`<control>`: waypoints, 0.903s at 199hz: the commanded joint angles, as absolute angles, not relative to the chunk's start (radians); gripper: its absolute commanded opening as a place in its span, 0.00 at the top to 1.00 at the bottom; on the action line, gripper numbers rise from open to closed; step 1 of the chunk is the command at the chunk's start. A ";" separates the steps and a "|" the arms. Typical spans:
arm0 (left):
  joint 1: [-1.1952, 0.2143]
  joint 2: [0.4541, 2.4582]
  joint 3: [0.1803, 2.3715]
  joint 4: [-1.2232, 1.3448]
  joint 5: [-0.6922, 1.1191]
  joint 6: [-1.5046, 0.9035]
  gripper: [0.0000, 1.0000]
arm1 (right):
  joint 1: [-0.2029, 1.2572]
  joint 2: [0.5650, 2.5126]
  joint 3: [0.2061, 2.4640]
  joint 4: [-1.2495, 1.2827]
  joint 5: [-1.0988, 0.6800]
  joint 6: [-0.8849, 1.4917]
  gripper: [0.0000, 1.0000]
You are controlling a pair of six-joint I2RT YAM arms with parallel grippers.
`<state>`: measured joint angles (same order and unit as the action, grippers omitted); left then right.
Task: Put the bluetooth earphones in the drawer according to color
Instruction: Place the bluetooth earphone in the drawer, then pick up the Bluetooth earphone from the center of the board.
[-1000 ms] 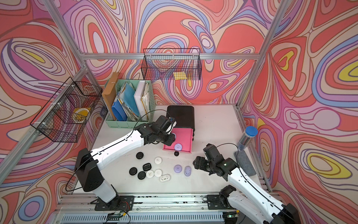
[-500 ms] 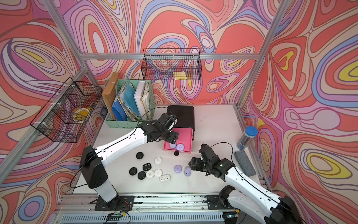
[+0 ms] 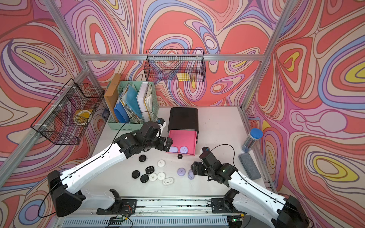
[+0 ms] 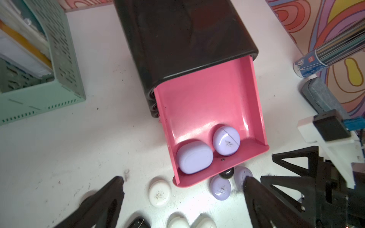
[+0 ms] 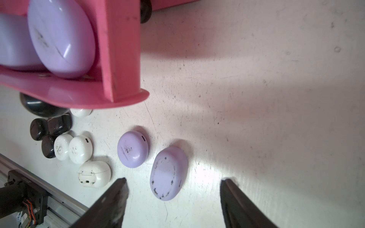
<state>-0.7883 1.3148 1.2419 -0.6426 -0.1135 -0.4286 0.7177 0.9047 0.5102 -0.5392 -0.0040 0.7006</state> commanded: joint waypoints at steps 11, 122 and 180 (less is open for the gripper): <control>-0.784 1.201 1.118 -0.617 -0.215 -0.504 0.01 | 0.758 0.936 0.496 -0.488 0.072 0.697 0.25; -0.738 1.011 0.847 -0.589 -0.230 -0.605 0.01 | 0.996 1.168 0.541 -0.449 0.305 0.787 0.26; -0.730 1.015 0.832 -0.580 -0.217 -0.608 0.01 | 1.063 1.271 0.564 -0.459 0.354 0.842 0.32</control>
<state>-0.7387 1.0222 0.8455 -0.6022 -0.2195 -0.5995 1.0378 1.2362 0.5407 -0.4328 0.3069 0.8009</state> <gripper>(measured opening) 0.988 0.696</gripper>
